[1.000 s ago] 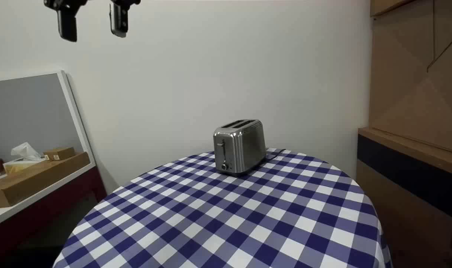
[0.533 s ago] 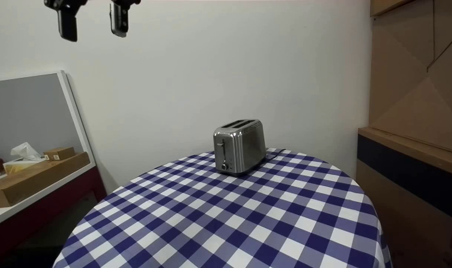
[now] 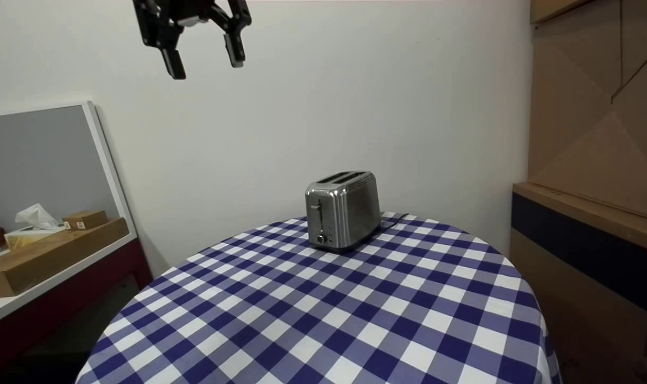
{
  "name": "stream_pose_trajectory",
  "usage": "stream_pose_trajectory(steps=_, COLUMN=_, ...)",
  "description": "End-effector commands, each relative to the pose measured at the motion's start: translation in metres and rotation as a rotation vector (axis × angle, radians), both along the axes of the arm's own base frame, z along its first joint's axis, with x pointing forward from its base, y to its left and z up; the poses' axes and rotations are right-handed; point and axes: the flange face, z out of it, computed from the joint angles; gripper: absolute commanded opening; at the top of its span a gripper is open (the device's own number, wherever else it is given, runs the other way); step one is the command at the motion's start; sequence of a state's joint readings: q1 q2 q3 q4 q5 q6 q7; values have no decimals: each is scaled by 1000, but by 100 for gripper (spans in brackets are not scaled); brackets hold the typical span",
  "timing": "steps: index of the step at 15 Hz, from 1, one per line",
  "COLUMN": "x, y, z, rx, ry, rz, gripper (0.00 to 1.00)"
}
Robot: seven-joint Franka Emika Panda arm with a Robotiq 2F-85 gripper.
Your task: Push the lever on the toaster downwards.
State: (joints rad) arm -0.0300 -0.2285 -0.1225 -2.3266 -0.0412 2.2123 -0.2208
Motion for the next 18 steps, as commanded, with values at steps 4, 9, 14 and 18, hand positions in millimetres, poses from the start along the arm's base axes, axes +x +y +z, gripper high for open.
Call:
stream_pose_trajectory(steps=4, x=71, y=10, z=-54, rx=-43, ry=-192, rz=-86, gripper=100)
stream_pose_trajectory(steps=9, x=125, y=15, z=-109, rx=-41, ry=-151, rz=-147, gripper=100)
stream_pose_trajectory(steps=14, x=177, y=14, z=-134, rx=-13, ry=-119, rz=-178, gripper=98)
stream_pose_trajectory(steps=18, x=213, y=14, z=-146, rx=-16, ry=-109, rz=-184, gripper=90)
